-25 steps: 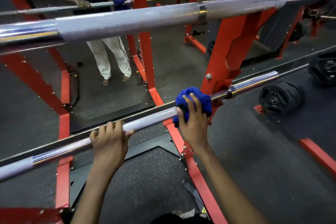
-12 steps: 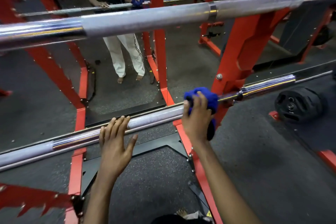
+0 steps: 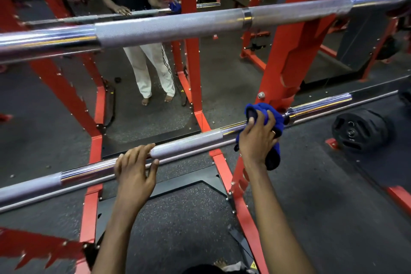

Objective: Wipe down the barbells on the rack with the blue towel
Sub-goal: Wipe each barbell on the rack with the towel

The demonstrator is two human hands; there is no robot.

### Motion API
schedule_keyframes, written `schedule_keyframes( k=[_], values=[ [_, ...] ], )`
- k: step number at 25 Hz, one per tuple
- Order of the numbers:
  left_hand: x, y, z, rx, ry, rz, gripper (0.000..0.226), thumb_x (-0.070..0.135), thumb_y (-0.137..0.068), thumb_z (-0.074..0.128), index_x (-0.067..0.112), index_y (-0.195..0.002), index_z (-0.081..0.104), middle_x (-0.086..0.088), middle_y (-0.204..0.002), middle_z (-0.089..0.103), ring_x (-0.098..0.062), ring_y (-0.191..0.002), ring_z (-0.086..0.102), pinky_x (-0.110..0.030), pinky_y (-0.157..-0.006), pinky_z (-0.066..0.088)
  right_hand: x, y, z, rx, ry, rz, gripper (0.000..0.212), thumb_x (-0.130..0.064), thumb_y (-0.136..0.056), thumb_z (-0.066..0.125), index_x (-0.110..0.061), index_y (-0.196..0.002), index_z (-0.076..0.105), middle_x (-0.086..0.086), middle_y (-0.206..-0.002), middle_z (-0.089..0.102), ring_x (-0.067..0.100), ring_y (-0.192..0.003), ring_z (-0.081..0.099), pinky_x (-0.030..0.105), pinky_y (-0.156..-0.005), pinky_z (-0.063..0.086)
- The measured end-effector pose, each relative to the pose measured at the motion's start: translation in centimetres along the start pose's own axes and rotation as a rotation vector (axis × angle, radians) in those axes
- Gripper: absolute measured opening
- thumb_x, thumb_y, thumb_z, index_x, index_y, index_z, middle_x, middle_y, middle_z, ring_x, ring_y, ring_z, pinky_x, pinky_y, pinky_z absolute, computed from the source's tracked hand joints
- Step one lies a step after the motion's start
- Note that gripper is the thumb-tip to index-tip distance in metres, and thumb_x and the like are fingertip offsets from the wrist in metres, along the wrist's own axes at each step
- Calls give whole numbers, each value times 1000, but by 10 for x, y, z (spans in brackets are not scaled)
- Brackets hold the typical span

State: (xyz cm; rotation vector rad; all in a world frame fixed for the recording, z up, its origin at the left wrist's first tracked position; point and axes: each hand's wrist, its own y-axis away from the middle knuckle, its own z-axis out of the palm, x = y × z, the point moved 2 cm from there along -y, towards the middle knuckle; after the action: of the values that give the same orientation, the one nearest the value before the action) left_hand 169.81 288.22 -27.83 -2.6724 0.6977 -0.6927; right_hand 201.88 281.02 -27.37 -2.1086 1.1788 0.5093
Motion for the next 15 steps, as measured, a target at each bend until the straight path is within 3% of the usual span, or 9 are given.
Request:
schedule_keyframes(
  k=[3, 5, 7, 9, 12, 14, 15],
  values=[
    [-4, 2, -1, -16, -19, 31, 43, 45, -94, 44, 30, -134, 55, 4, -123, 61, -24, -120, 53, -40, -108, 26, -10, 1, -1, -40, 80, -14, 54, -52, -100, 49, -17, -141, 50, 12, -157, 36, 47, -106, 60, 57, -94, 45],
    [-9, 2, -2, -48, -39, 49, 44, 47, -96, 41, 33, -136, 52, 8, -126, 59, -20, -125, 52, -40, -109, 26, -5, 11, -4, -24, 6, -67, 51, -41, -101, 55, -16, -145, 49, 15, -155, 37, 48, -111, 57, 54, -93, 47],
    [-13, 0, -2, -73, -92, 63, 46, 51, -98, 38, 35, -139, 50, 11, -128, 58, -18, -127, 52, -39, -109, 27, 0, 29, -8, -50, -248, -75, 48, -26, -100, 61, -12, -145, 52, 17, -151, 39, 41, -125, 51, 43, -104, 43],
    [-17, -2, -2, -58, -184, 69, 46, 54, -98, 39, 33, -136, 55, 10, -122, 61, -19, -118, 56, -40, -103, 32, 1, 51, -11, -125, -494, -5, 42, -18, -99, 64, -7, -139, 58, 17, -142, 45, 32, -129, 50, 20, -105, 36],
    [-19, -12, -6, -27, -335, 106, 48, 53, -97, 35, 23, -119, 65, -2, -99, 63, -29, -89, 58, -43, -83, 37, -1, 44, -15, -77, -571, 15, 38, -13, -97, 66, -5, -134, 62, 18, -134, 52, 29, -126, 53, 10, -104, 32],
    [-17, -24, -10, -159, -389, 97, 49, 55, -98, 28, 24, -116, 62, -6, -100, 63, -31, -91, 58, -44, -82, 37, 1, 20, -19, -16, -500, -105, 39, -15, -96, 67, -8, -134, 63, 17, -135, 54, 28, -126, 53, 14, -109, 36],
    [-19, -36, -12, -305, -363, 62, 49, 58, -100, 25, 28, -118, 60, -7, -108, 65, -31, -100, 60, -45, -87, 37, 2, 5, -19, -8, -438, -190, 39, -17, -94, 68, -10, -133, 64, 15, -135, 55, 29, -126, 54, 25, -111, 40]
  ],
)
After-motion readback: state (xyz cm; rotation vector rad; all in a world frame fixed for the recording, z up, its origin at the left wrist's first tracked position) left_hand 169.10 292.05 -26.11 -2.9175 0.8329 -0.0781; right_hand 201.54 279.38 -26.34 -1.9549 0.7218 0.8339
